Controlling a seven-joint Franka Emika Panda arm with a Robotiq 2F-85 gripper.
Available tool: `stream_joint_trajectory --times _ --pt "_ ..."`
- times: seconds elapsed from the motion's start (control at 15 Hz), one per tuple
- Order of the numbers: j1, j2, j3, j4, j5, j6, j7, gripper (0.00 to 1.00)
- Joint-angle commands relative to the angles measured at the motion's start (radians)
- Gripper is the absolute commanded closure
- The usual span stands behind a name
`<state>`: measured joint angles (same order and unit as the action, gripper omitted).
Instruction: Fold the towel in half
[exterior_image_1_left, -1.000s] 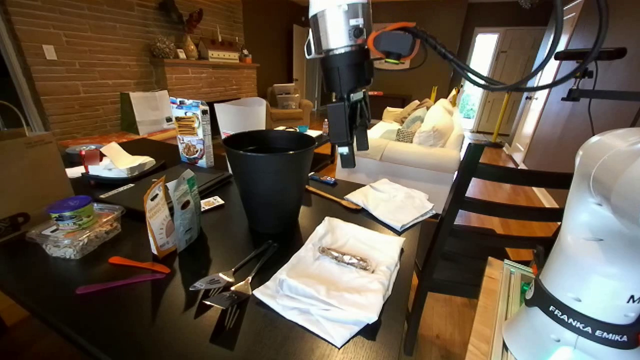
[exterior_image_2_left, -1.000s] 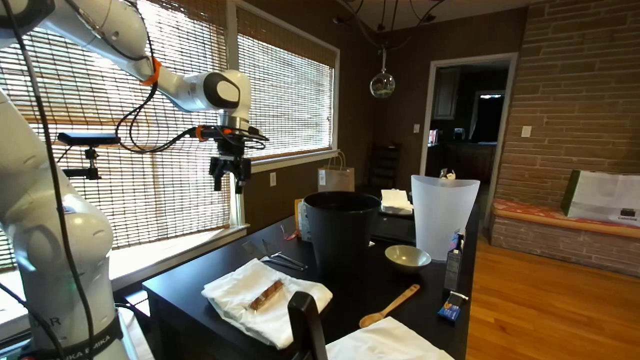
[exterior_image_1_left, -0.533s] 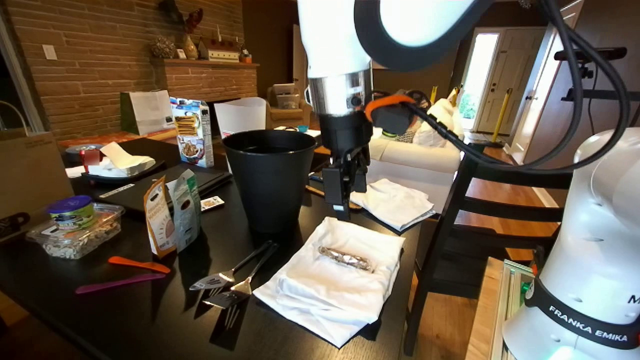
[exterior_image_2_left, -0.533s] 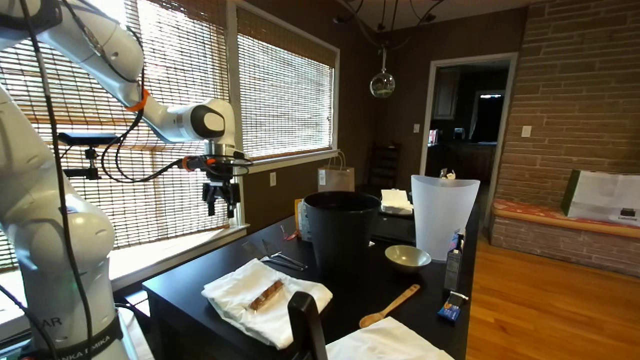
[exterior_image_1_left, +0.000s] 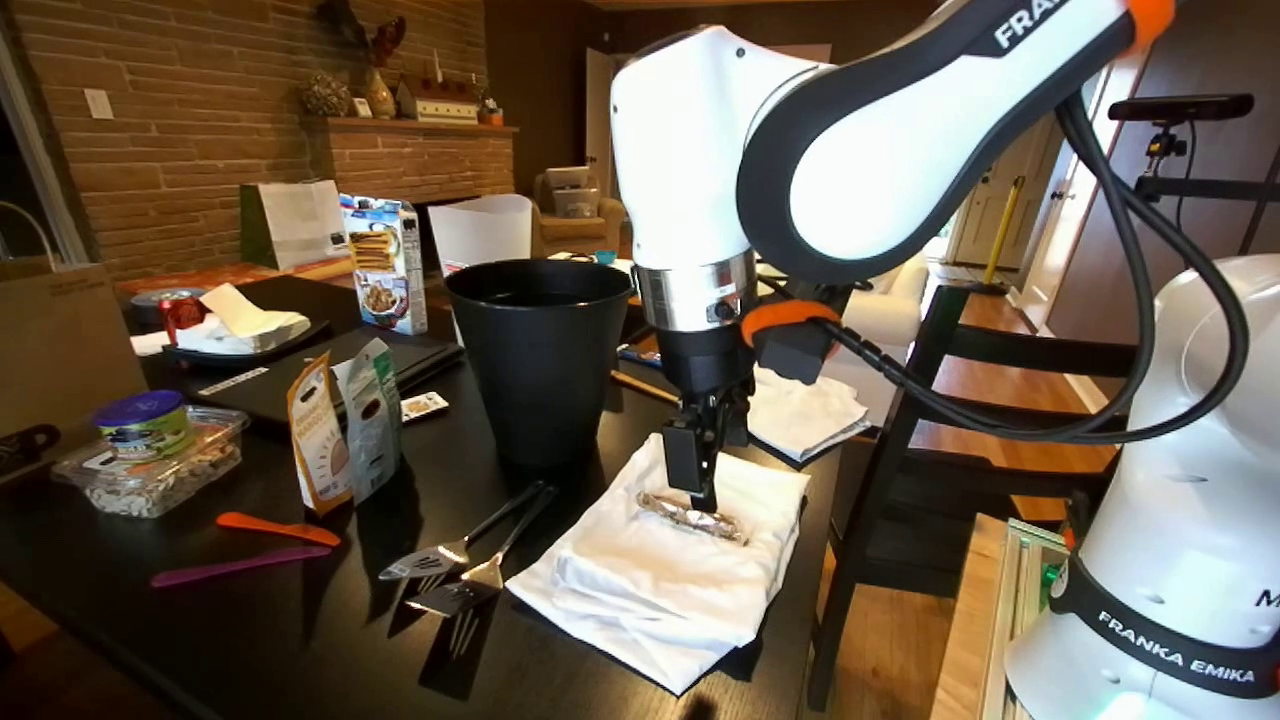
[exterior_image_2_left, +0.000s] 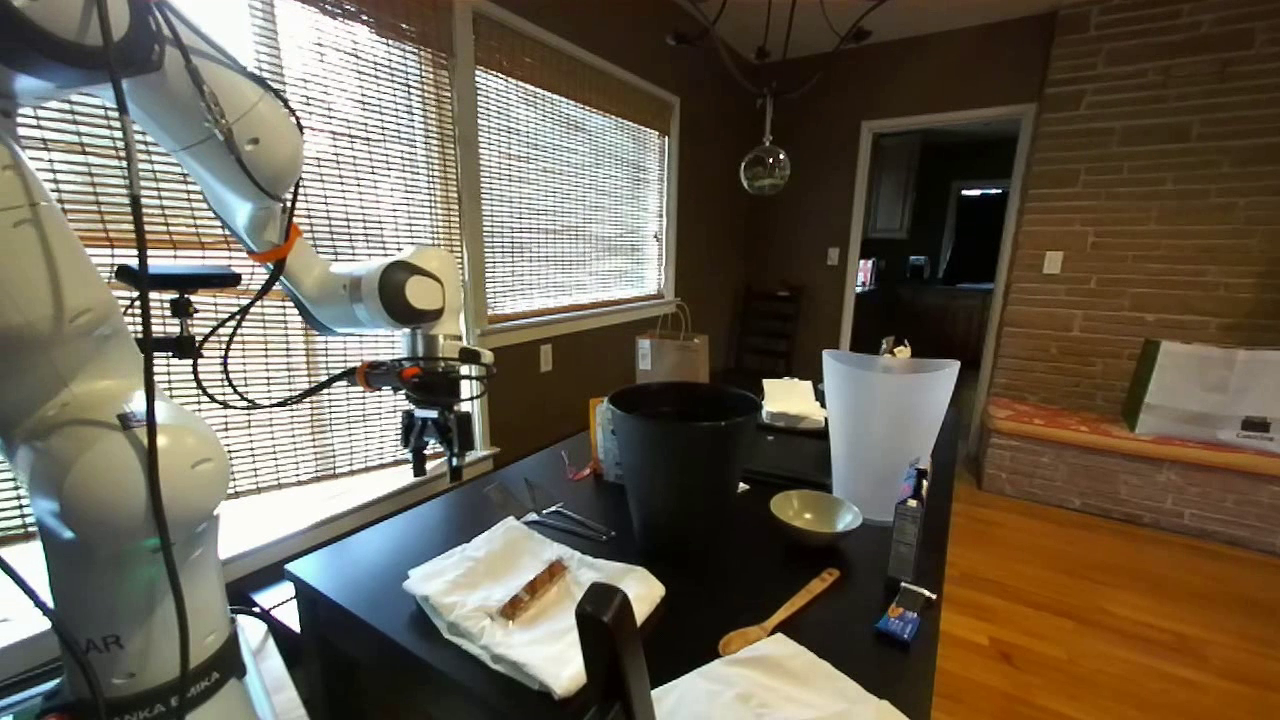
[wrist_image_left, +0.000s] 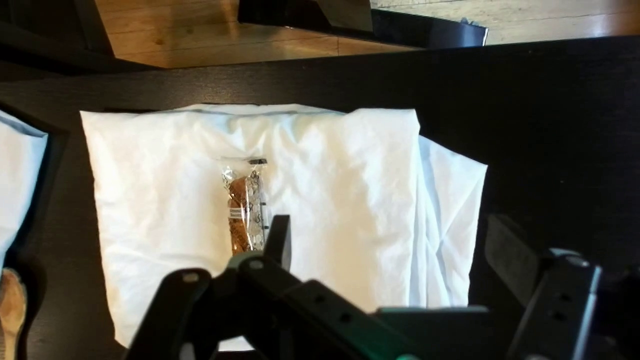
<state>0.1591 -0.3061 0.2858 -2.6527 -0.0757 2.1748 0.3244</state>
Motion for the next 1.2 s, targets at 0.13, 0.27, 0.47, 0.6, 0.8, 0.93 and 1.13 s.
stream_joint_trajectory --times 0.13,0.27,0.47,0.6,0.8,0.93,1.13 --pt "0.008 -0.003 -0.009 0.003 -0.002 -0.003 0.002 0.00" --pt "0.009 0.015 -0.001 -0.004 -0.009 0.022 0.015 0.00" --pt "0.008 0.057 0.023 -0.023 -0.048 0.119 0.043 0.00" --pt "0.003 0.098 0.042 -0.037 -0.096 0.208 0.073 0.00" --pt "-0.013 0.169 0.073 -0.044 -0.233 0.314 0.186 0.00" --pt "-0.017 0.215 0.081 -0.042 -0.341 0.359 0.279 0.00" --pt "-0.007 0.286 0.064 -0.027 -0.492 0.407 0.429 0.00"
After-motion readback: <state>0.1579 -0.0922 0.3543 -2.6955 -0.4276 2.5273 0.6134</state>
